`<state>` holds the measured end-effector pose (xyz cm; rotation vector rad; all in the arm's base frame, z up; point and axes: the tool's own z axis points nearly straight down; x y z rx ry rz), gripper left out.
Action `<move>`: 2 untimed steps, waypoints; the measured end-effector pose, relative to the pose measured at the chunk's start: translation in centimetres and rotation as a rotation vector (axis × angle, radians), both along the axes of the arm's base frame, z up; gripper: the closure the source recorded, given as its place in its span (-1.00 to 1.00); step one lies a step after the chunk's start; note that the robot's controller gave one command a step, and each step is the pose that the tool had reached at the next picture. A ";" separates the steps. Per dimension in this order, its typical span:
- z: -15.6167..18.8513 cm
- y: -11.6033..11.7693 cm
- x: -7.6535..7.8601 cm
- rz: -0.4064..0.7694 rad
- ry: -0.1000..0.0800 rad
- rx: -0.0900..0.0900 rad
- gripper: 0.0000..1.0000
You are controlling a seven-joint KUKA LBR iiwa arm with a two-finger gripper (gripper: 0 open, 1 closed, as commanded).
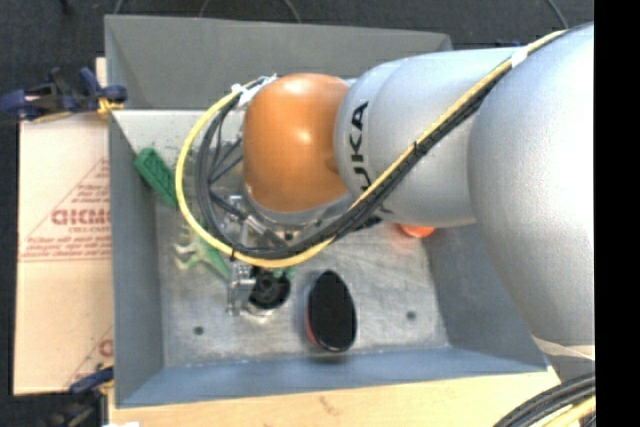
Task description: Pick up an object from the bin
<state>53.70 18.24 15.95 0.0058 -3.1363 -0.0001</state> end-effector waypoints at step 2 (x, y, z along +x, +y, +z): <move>-6.7 0.2 3.0 -0.050 -0.014 0.003 -1.00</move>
Offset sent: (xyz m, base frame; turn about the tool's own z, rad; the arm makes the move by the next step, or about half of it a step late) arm 0.0341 0.0028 -0.0895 0.0651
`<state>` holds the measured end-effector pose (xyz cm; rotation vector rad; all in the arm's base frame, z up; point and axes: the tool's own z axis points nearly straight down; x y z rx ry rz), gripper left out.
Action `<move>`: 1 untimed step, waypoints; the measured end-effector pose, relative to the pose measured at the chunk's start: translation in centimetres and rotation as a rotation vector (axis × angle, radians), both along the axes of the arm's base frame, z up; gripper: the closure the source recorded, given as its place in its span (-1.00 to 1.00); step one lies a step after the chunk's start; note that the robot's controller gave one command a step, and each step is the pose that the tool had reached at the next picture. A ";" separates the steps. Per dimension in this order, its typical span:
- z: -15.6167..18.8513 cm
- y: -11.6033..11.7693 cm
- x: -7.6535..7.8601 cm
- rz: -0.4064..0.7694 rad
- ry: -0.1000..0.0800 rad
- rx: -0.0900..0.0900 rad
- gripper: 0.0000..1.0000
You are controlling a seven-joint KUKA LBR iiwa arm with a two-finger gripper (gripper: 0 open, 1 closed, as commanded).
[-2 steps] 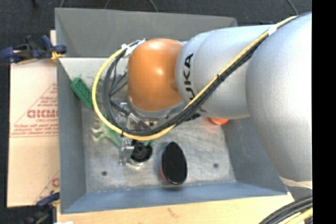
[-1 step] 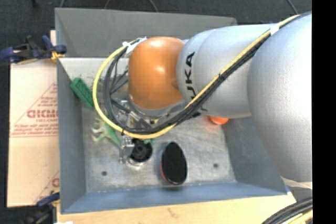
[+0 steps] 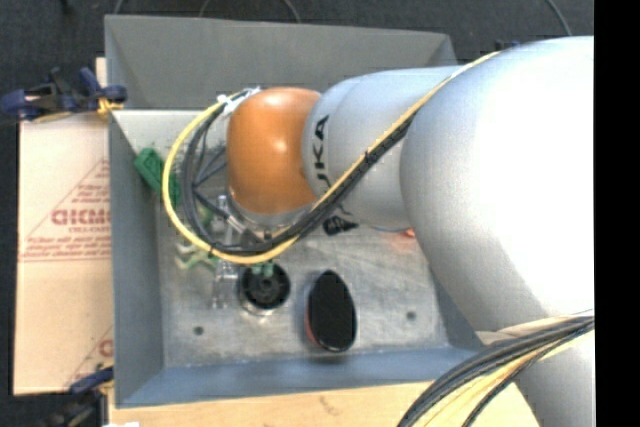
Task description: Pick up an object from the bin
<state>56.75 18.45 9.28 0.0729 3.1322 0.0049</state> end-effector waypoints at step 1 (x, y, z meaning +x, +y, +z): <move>-0.9 0.0 0.3 -0.003 0.008 -0.004 -1.00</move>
Offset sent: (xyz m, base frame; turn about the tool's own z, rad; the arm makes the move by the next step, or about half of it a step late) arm 0.0089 -0.0007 0.0072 0.0429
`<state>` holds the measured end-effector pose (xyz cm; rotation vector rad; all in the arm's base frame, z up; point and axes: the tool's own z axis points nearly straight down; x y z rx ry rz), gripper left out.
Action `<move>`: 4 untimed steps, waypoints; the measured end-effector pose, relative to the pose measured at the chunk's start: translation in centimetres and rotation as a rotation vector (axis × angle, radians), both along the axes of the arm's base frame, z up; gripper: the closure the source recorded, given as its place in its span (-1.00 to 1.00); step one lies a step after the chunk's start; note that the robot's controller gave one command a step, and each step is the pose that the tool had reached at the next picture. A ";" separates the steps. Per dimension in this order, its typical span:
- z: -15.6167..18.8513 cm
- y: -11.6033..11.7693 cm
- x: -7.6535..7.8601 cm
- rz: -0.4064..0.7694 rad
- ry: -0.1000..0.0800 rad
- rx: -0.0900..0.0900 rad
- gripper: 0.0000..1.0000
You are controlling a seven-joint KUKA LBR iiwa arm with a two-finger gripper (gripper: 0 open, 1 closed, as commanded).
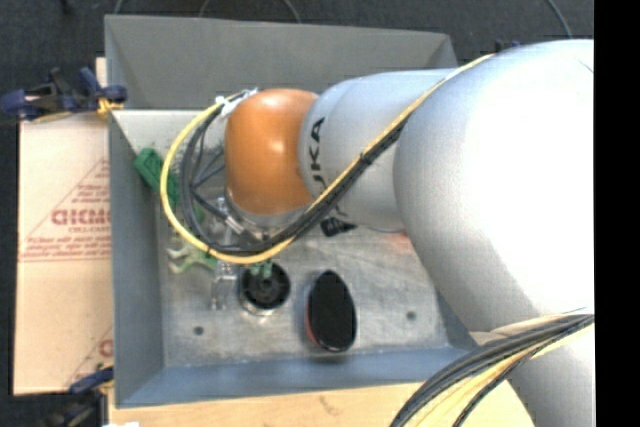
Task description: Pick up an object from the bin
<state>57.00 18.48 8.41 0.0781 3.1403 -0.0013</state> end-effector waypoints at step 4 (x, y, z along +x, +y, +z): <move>-1.1 1.3 1.8 0.061 0.000 0.001 1.00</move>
Offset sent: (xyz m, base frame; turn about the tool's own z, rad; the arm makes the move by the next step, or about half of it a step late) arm -0.0099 0.0098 -0.0141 0.1383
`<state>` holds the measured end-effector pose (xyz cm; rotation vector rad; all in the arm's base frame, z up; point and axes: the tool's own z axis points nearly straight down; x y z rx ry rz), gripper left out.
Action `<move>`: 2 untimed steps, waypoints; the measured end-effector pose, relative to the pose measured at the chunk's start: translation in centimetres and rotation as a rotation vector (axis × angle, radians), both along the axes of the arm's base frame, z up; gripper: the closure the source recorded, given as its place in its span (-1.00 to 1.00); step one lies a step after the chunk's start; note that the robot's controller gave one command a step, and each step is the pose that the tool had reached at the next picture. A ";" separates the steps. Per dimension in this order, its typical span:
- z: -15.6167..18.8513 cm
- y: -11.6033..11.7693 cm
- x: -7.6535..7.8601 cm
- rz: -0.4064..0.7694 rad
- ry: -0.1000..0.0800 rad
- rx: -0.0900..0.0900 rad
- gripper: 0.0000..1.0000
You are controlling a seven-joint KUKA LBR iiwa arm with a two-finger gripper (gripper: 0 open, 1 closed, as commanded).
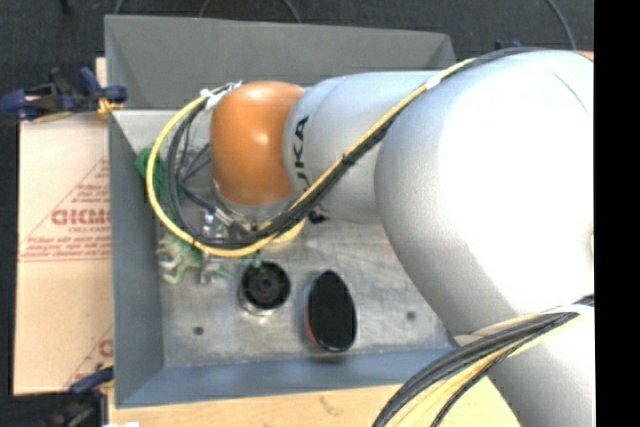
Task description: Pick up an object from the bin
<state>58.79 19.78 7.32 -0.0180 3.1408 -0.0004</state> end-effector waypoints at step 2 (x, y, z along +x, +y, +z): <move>1.6 -0.1 -0.2 -0.001 0.002 -0.001 1.00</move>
Offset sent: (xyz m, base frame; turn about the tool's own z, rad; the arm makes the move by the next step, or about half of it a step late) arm 0.0000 -0.0001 0.0500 0.0000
